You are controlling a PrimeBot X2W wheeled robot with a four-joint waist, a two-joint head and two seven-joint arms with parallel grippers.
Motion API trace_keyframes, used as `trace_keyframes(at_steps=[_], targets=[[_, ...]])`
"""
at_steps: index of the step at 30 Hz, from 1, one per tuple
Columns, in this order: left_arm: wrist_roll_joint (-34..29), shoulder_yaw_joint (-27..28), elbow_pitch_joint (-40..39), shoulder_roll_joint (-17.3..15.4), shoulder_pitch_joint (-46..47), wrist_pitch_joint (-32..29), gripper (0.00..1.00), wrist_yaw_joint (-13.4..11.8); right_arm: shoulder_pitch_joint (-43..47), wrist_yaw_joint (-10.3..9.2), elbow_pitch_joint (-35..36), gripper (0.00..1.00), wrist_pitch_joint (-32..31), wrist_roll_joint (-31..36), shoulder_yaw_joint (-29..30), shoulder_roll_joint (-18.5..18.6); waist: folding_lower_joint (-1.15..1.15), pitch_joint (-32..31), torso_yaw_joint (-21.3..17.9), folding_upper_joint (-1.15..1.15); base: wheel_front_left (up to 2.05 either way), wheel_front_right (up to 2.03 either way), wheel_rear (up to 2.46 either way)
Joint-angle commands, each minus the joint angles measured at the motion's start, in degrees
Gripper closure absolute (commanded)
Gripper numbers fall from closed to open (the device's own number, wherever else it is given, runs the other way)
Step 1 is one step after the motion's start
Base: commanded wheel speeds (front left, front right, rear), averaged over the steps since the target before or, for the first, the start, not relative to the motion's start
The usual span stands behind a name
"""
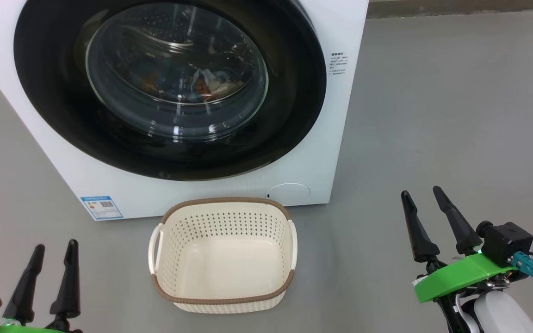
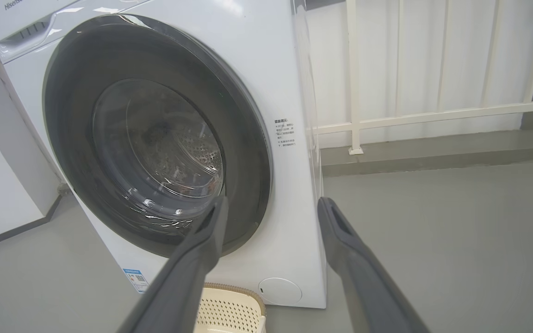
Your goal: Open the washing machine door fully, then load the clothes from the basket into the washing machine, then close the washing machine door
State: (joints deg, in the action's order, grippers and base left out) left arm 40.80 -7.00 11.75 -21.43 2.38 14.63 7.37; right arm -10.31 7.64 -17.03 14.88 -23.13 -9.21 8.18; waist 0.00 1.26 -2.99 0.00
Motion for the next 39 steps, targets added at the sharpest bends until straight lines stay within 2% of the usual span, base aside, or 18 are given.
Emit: trace_keyframes(at_steps=[1, 6, 7, 11, 18, 21, 39], targets=[[0.45, 2.13, -1.16, -2.0, 2.62, 0.37, 0.0, 0.12, -0.92, -0.15, 1.22, 0.0, 0.12, 0.77, -0.96, 0.15, 0.0, 0.01, 0.07, 0.0, 0.0, 0.0, 0.0], [0.78, 2.16, -1.01, -2.08, 2.72, 0.37, 0.0, 0.12, -0.9, -0.15, 1.27, 0.0, 0.12, 0.85, -0.87, -0.03, 0.0, 0.06, 0.21, 0.0, 0.0, 0.0, 0.0], [0.25, -0.02, 0.16, 0.03, -0.06, -0.02, 1.0, -0.01, 0.03, 0.01, -0.22, 1.0, -0.01, -0.05, 0.05, -0.43, 0.0, 0.06, 0.21, 0.0, 0.0, 0.0, 0.0], [0.36, -0.84, 2.1, 2.61, -1.36, -0.13, 1.0, -0.01, 1.81, 0.01, -2.7, 1.0, -0.09, -0.23, -0.21, -1.35, 0.0, 0.06, 0.22, 0.0, 0.0, 0.0, 0.0], [3.24, -0.07, 1.99, 3.49, -1.18, -1.29, 1.0, 0.0, 2.04, 0.0, -2.27, 1.0, -1.21, -4.16, 0.6, -1.52, 0.13, -0.14, 0.38, 0.0, 0.0, 0.0, 0.0], [4.89, 0.38, 2.06, 3.99, -0.98, -1.95, 1.0, 0.0, 2.09, 0.0, -2.14, 1.0, -1.86, -6.41, 1.07, -1.61, 0.01, -0.07, 0.47, 0.0, 0.0, 0.0, 0.0], [12.24, 2.43, 2.14, 6.26, -0.17, -4.96, 1.0, 0.02, 2.37, -0.03, -1.36, 1.0, -4.82, -16.42, 3.23, -2.07, 0.0, -0.21, 0.87, 0.0, 0.0, 0.0, 0.0]])
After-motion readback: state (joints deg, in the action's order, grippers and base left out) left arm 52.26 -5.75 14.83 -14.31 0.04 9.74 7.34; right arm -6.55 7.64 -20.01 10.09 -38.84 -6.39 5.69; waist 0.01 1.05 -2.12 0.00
